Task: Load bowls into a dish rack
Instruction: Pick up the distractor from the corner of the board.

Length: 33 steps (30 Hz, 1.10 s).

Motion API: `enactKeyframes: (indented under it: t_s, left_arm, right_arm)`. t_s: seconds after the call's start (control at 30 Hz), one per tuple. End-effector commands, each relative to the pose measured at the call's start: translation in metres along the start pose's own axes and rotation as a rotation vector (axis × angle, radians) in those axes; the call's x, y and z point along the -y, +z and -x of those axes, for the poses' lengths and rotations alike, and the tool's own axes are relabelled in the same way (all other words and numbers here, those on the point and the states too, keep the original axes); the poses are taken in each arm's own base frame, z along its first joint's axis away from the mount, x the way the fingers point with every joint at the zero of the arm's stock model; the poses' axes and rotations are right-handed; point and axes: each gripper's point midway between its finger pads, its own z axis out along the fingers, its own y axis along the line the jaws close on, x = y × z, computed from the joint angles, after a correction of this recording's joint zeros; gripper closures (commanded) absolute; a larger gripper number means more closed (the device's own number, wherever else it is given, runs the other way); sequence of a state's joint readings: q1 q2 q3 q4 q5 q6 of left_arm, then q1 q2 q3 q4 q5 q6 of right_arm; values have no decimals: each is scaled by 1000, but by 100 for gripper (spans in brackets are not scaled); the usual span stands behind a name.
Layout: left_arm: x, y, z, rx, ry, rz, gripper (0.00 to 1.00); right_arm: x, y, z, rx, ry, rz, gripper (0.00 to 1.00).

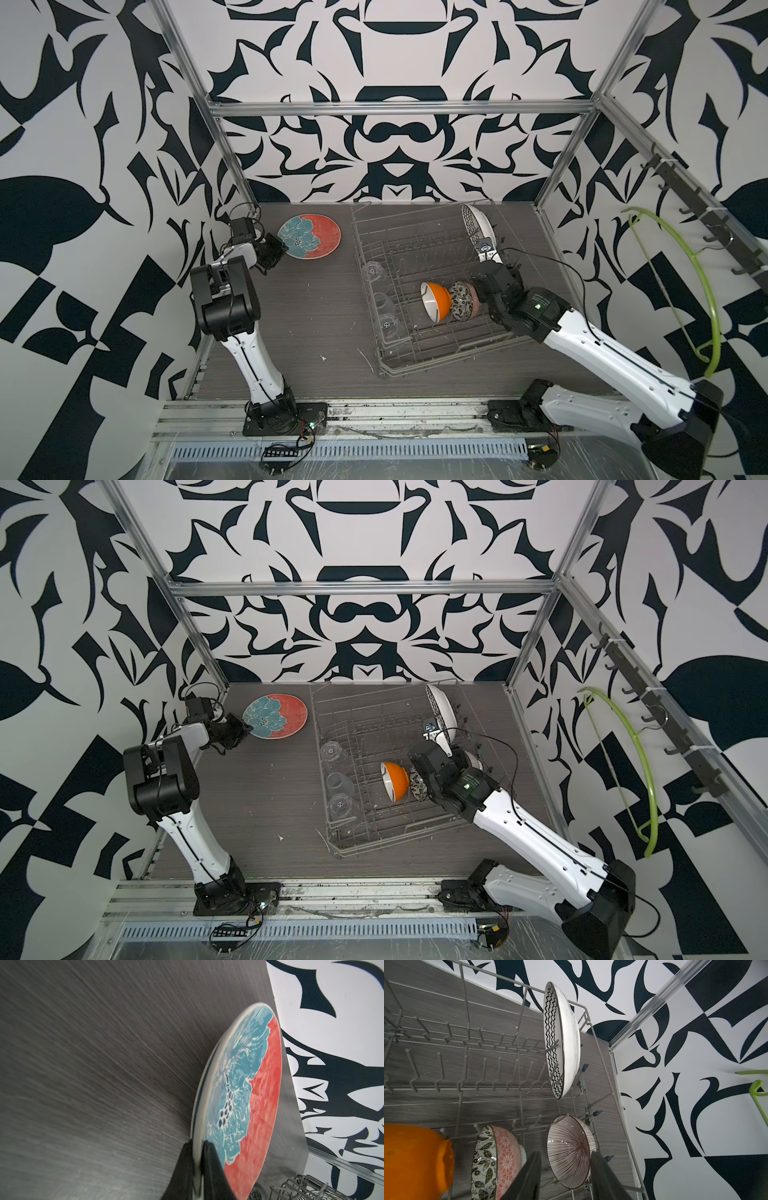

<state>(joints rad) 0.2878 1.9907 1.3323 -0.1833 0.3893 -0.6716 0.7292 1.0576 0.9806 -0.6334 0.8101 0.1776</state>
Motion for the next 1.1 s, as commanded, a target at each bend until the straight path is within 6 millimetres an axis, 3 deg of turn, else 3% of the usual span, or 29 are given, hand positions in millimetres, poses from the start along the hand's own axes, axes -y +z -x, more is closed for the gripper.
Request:
enactKeyframes:
  t_s: [0.0,0.3,0.4,0.6,1.07]
  left_arm:
    - [-8,-7,-8,-11,28,37,95]
    - [-13,-7,-13,-18,20,35,93]
    - [-12,-8,-12,-13,21,25,100]
    - [-7,-11,-11,-18,23,4,100]
    - [26,-38,-1,11,13,-279,100]
  right_arm:
    - [7,-6,16,32,26,-28,57]
    - [5,-4,15,25,14,-33,57]
    - [6,-4,16,27,17,-36,57]
    - [5,-4,15,26,11,-39,57]
    - [3,-3,14,20,-5,-51,57]
